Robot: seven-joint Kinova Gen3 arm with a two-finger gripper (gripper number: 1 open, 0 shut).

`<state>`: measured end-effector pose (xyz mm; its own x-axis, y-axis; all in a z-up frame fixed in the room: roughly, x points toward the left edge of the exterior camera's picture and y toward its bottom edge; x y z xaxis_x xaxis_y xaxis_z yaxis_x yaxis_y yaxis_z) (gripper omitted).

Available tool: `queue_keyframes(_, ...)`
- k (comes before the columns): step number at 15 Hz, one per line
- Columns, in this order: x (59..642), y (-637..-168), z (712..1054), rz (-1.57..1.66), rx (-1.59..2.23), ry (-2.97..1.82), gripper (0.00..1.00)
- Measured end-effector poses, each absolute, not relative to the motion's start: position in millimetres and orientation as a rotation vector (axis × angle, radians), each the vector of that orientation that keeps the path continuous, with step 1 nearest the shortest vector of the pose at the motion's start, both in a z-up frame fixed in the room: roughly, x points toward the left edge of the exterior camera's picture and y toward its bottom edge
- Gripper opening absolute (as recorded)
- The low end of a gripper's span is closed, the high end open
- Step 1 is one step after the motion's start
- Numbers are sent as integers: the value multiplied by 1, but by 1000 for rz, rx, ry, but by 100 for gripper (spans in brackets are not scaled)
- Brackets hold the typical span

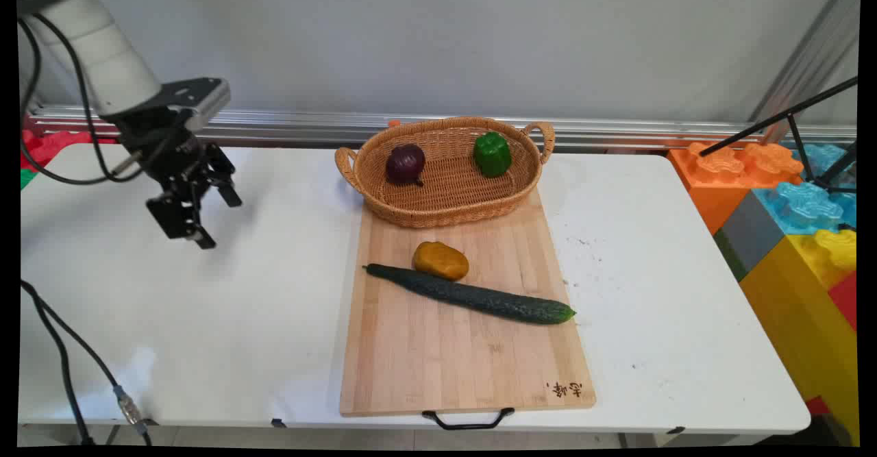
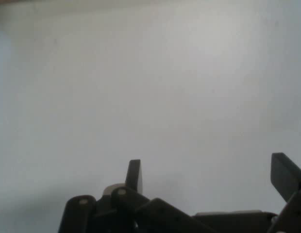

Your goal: Pick up the cucumber from the cutting board

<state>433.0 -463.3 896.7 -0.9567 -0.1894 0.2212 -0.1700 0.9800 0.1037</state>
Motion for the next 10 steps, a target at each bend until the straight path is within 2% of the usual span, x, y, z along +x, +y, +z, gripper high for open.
queue_keyframes(10, 320, -470, 873, -96, 165, -2690, 100)
